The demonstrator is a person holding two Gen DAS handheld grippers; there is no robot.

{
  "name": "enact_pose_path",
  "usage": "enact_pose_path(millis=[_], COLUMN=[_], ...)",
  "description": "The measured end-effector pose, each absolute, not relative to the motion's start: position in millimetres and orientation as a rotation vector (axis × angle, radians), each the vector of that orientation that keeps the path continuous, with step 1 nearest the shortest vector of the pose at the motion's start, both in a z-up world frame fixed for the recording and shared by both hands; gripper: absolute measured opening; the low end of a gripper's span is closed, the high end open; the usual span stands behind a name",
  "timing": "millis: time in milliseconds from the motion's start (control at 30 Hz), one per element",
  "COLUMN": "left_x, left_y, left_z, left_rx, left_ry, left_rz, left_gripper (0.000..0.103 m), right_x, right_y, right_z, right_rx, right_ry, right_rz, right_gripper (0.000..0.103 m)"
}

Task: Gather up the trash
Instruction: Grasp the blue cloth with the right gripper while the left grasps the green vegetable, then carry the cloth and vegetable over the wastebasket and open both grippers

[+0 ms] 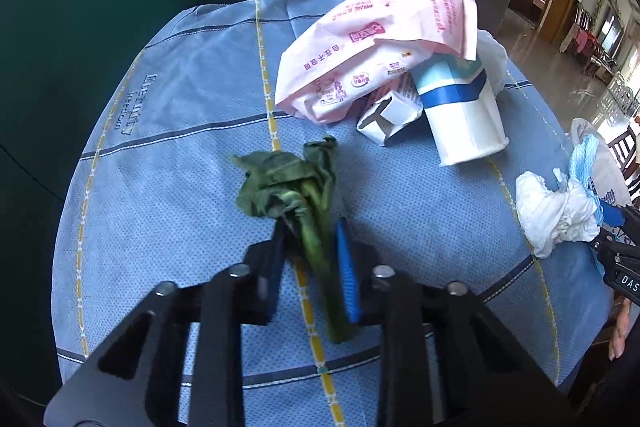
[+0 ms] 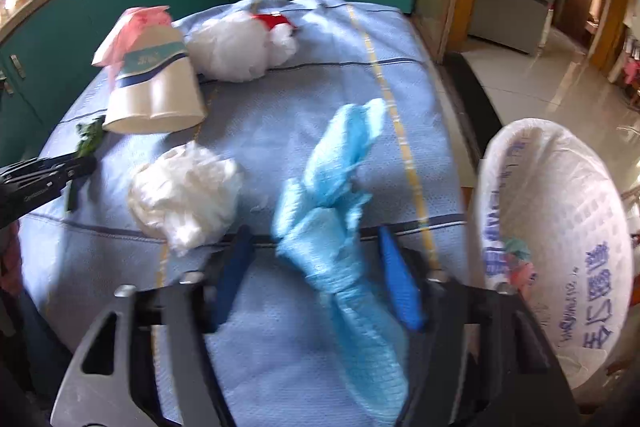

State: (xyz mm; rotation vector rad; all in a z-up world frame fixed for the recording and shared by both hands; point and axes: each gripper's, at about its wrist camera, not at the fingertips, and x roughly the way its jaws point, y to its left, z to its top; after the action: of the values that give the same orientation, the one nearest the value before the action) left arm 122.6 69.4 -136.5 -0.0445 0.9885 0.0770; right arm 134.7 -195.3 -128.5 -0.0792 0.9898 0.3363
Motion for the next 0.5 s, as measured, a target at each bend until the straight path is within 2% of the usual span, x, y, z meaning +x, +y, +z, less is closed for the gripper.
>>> enact_pose_path(millis=[33, 100, 500], left_x=[121.2, 118.8, 96.2], left_y=[70.4, 74.5, 58.3], left_z=[-135.9, -133.2, -78.6], left_rx=[-0.046, -0.064, -0.03], left_ry=[0.988, 0.979, 0.837], left_rz=[0.071, 0.062, 0.061], left_gripper=[0.016, 0.015, 0.015], right_x=[134.1, 132.3, 106.1], right_y=[-194.0, -190.9, -200.4], right_z=[-129.6, -130.0, -80.2], right_rx=[-0.07, -0.082, -0.095], right_ry=[0.995, 0.987, 0.86], right_rz=[0.354, 0.362, 0.373], right_gripper=[0.041, 0.034, 0.033])
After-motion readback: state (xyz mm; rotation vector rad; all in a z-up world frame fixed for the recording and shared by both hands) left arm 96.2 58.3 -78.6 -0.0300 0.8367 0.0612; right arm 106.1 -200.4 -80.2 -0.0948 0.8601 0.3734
